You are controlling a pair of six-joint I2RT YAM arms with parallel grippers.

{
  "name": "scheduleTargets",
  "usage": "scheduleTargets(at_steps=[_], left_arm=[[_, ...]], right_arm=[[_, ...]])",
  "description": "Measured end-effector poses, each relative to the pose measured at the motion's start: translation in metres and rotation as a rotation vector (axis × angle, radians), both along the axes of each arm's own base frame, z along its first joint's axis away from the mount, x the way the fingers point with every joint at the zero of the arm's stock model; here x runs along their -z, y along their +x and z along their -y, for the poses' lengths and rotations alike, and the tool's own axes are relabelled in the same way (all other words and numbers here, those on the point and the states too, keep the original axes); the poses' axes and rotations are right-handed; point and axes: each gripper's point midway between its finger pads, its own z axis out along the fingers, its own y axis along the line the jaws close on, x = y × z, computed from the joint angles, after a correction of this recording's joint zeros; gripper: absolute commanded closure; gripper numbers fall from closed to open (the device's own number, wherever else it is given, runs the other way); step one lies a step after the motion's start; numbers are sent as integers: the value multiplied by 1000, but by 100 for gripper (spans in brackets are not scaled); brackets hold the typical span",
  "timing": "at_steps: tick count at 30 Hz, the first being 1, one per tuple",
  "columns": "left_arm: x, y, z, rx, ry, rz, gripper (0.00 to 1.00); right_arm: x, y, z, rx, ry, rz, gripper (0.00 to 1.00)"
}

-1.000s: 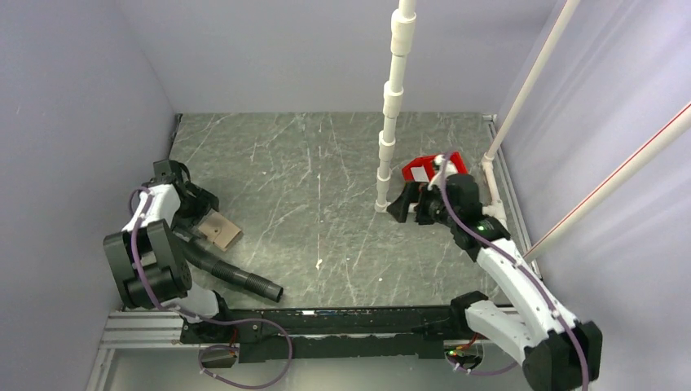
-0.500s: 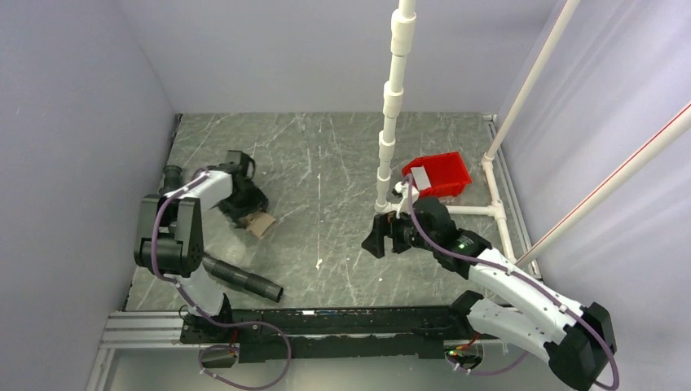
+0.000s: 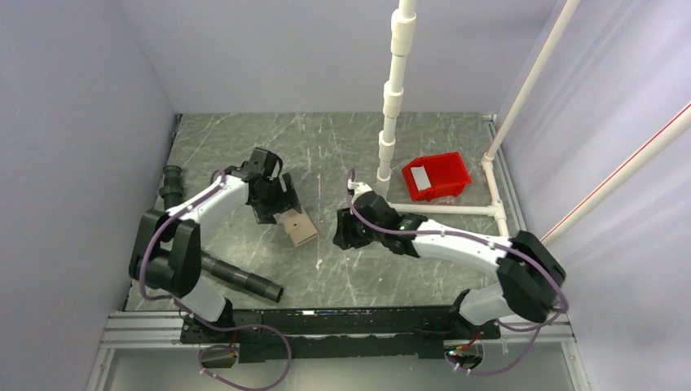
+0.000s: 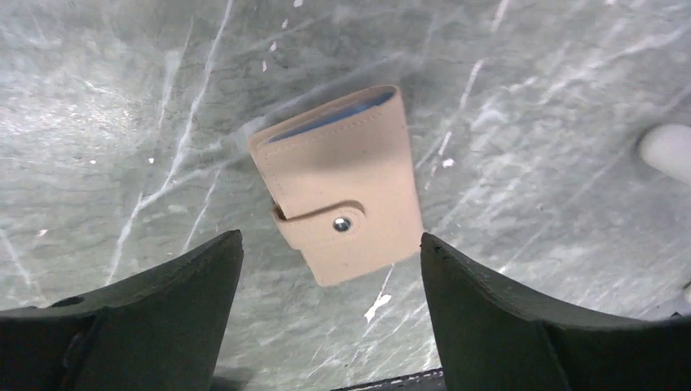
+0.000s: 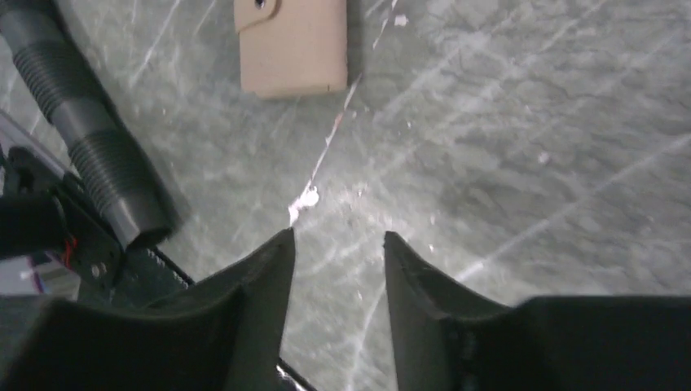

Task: Put the credit cards into the card holder
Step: Move the card holder to the center of the board, then open the card holder at the center of the board.

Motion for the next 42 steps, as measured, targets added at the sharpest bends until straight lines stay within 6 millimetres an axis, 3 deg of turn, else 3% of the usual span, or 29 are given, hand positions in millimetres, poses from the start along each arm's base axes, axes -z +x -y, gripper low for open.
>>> scheduleTargets(at_steps=[3, 7, 12, 19, 25, 30, 35, 38, 40, 42], left_arm=[[-19, 2, -2, 22, -18, 60, 38], [-17, 0, -1, 52, -21, 54, 54], [1, -8, -8, 34, 16, 10, 60], [40, -40, -28, -69, -24, -80, 75], [41, -35, -29, -116, -95, -82, 76], [43, -33, -28, -143, -170, -85, 76], [43, -28, -19, -126, -237, -71, 80], [44, -26, -15, -124, -272, -77, 80], [44, -25, -14, -122, -279, -75, 79], [44, -25, -15, -125, -279, -75, 72]], right_arm=[[11, 12, -17, 59, 31, -47, 56], [32, 28, -39, 121, 57, -89, 51], [40, 50, -65, 140, 69, -79, 47], [53, 74, -89, 136, 53, -54, 42], [68, 88, -99, 106, 43, -78, 43], [66, 84, -106, 43, 89, -116, 49], [62, 78, -112, -15, 125, -131, 65], [60, 84, -111, -22, 139, -122, 81], [58, 88, -111, -26, 151, -111, 98], [57, 91, -111, -32, 154, -102, 100]])
